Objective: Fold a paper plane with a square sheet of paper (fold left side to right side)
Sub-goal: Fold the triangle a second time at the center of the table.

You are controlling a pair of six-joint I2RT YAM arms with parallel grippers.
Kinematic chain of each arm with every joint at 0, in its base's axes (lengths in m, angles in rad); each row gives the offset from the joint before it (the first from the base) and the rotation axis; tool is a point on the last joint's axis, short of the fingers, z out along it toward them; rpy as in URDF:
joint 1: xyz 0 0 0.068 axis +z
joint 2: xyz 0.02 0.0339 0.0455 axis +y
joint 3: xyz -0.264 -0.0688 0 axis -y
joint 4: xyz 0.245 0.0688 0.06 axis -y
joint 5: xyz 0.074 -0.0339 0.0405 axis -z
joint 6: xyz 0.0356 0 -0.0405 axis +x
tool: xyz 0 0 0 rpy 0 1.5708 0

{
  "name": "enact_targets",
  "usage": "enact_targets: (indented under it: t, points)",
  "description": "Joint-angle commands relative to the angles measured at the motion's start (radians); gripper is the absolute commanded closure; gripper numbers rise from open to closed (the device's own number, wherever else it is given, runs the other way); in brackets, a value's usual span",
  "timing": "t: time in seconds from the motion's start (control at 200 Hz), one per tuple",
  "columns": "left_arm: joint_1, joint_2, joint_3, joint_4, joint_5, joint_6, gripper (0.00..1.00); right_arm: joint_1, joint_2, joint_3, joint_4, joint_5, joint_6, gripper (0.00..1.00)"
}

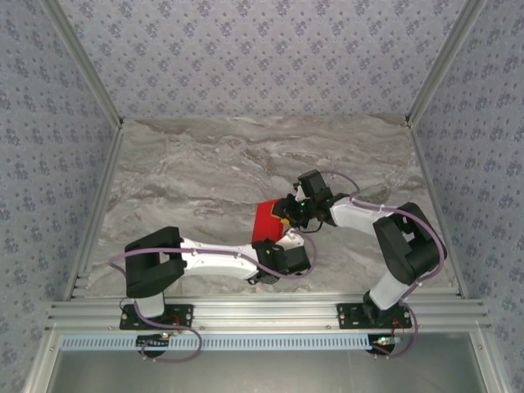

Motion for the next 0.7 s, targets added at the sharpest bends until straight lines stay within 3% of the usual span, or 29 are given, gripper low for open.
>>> enact_targets:
  t: [0.0, 0.06, 0.24, 0.58, 0.7]
  points:
    - [-0.005, -0.054, -0.020, 0.020, 0.001, 0.006, 0.94, -0.009, 0.009, 0.033, -0.042, 0.013, -0.036, 0.66]
    - [0.003, -0.064, -0.030, 0.033, 0.029, 0.005, 1.00, -0.009, 0.007, 0.041, -0.046, 0.010, -0.050, 0.66]
    - [0.063, -0.141, -0.100, 0.115, 0.157, 0.006, 1.00, -0.016, -0.001, 0.077, -0.097, 0.003, -0.121, 0.62]
    - [0.299, -0.311, -0.309, 0.404, 0.658, -0.024, 1.00, -0.070, -0.164, 0.070, -0.140, 0.013, -0.295, 0.32]
    - [0.375, -0.336, -0.356, 0.470, 0.776, -0.052, 1.00, -0.092, -0.258, -0.002, -0.155, 0.039, -0.331, 0.30]
